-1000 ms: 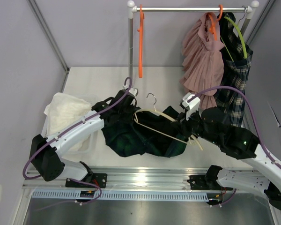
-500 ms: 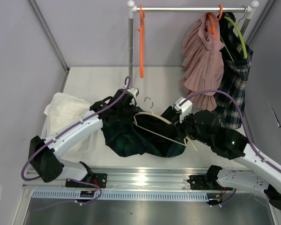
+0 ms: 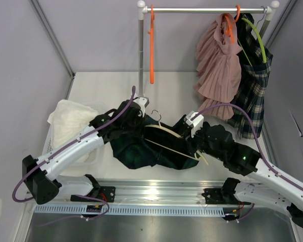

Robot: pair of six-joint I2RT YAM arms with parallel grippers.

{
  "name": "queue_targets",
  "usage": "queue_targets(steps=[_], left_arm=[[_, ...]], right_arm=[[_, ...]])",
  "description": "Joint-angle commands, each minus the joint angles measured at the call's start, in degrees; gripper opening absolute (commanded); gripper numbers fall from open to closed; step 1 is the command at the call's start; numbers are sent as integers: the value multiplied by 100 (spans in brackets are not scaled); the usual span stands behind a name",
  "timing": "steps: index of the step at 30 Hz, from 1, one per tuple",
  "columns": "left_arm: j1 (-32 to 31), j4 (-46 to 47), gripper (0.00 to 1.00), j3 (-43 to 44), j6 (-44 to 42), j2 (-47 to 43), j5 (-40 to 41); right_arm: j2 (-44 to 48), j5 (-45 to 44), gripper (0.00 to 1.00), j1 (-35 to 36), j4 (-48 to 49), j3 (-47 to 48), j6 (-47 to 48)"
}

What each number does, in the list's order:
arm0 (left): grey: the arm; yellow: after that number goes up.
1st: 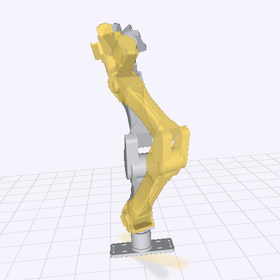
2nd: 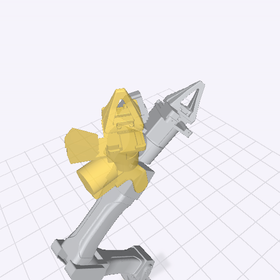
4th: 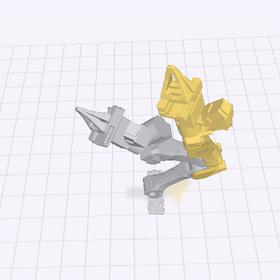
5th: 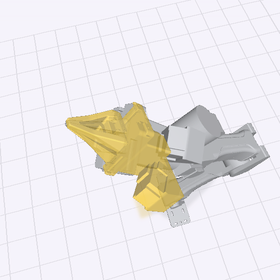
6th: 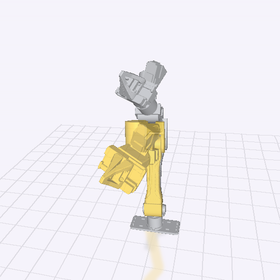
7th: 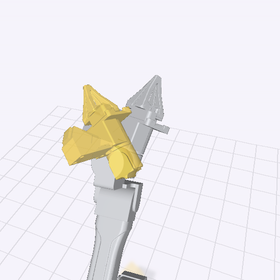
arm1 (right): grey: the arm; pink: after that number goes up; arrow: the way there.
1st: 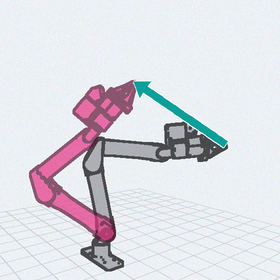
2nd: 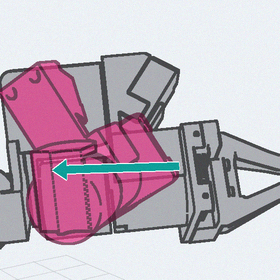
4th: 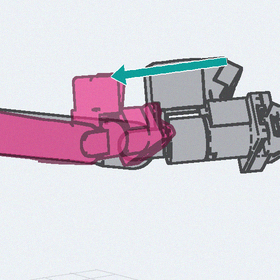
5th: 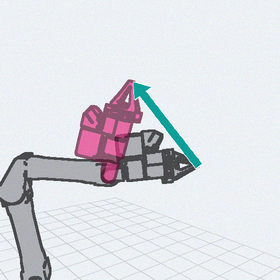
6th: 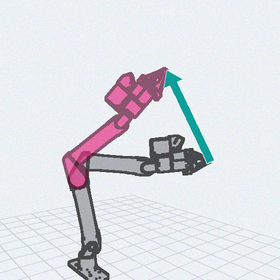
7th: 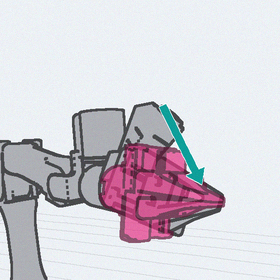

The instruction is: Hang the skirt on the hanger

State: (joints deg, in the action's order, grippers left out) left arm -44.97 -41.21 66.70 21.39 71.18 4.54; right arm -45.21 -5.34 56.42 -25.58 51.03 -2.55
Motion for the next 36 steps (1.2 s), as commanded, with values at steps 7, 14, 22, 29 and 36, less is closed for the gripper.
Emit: queue_targets(steps=[7,14,22,29,36], left_arm=[[-29,807,36,-728,-3,-376,30],[-21,1062,49,-676,-187,-473,-84],[-29,2081,55,-1167,-162,-1149,-690],[-38,2855,57,-1449,-12,-1352,-928],[-29,3672,61,-1677,234,-1027,-902]], right_arm=[[302,-10,0,9,1055,-470,-273],[179,-160,0,18,1222,-585,-308],[-111,-160,0,9,1205,-462,-290],[-225,-195,0,9,1161,-374,-264],[-251,-204,0,18,1135,-348,-255]])
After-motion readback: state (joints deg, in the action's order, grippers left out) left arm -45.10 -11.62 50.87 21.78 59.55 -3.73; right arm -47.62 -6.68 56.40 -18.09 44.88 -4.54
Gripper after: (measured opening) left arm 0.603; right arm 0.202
